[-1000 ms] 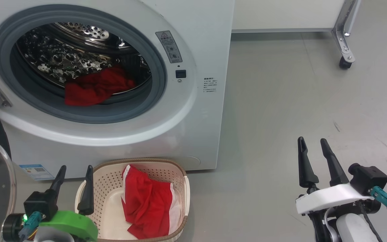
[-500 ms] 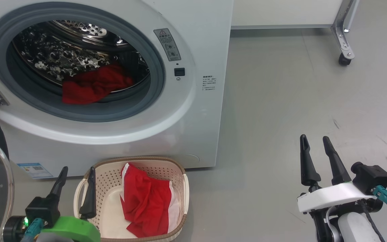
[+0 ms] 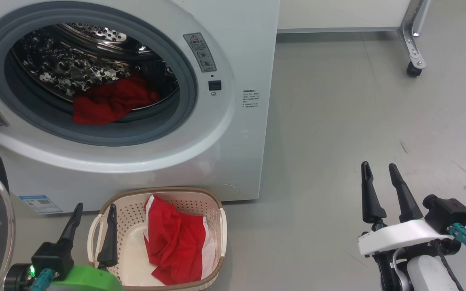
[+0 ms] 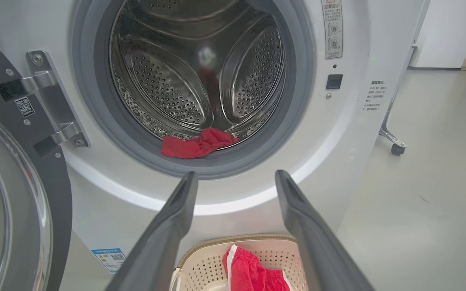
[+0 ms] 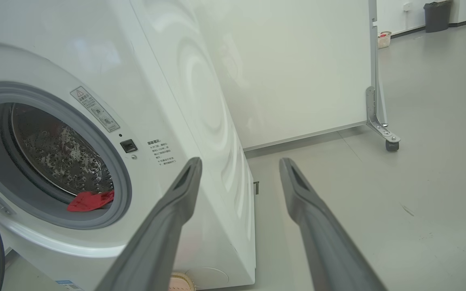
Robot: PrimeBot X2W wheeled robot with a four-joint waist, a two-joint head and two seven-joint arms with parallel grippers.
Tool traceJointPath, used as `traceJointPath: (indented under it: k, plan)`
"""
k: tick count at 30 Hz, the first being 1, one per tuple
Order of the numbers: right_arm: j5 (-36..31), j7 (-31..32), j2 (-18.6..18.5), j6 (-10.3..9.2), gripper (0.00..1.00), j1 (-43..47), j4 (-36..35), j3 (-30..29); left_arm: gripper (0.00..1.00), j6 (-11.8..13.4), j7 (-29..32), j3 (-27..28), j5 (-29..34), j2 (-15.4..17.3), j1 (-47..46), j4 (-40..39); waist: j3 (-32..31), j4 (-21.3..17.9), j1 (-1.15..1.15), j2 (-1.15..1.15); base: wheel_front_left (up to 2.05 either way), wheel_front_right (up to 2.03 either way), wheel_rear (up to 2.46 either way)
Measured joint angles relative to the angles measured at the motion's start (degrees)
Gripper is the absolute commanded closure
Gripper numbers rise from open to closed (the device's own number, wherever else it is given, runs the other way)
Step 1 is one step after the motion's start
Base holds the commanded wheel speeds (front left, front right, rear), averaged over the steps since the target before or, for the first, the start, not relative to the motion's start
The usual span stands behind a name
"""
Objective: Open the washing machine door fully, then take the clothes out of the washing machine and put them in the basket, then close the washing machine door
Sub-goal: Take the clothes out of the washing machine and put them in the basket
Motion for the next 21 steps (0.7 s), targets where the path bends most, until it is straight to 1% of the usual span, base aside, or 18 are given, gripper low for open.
traceJointPath:
  k: [9, 11, 19, 21]
  plan:
    - [0.0, 0.0, 0.0, 0.0, 0.0, 0.0, -0.3, 0.1, 0.0, 0.1, 0.0, -0.2, 0.2, -0.1, 0.5, -1.1, 0.6, -0.1, 0.0, 0.0, 0.0, 0.0, 0.0]
    - [0.0, 0.0, 0.0, 0.0, 0.0, 0.0, -0.6, 0.1, 0.0, 0.5, 0.0, -0.1, 0.2, -0.1, 0.6, -1.8, 1.0, -0.2, 0.0, 0.0, 0.0, 0.0, 0.0]
    - [0.0, 0.0, 0.0, 0.0, 0.0, 0.0, -1.2, 0.3, 0.0, 0.6, 0.3, -0.2, 0.3, -0.1, 0.6, -3.2, 3.9, -0.7, 0.0, 0.0, 0.0, 0.0, 0.0]
    - [0.0, 0.0, 0.0, 0.0, 0.0, -0.2, -1.3, 0.4, 0.0, 1.0, 0.8, -0.2, 0.3, -0.1, 0.6, -3.5, 4.9, -0.9, 0.0, 0.0, 0.0, 0.0, 0.0]
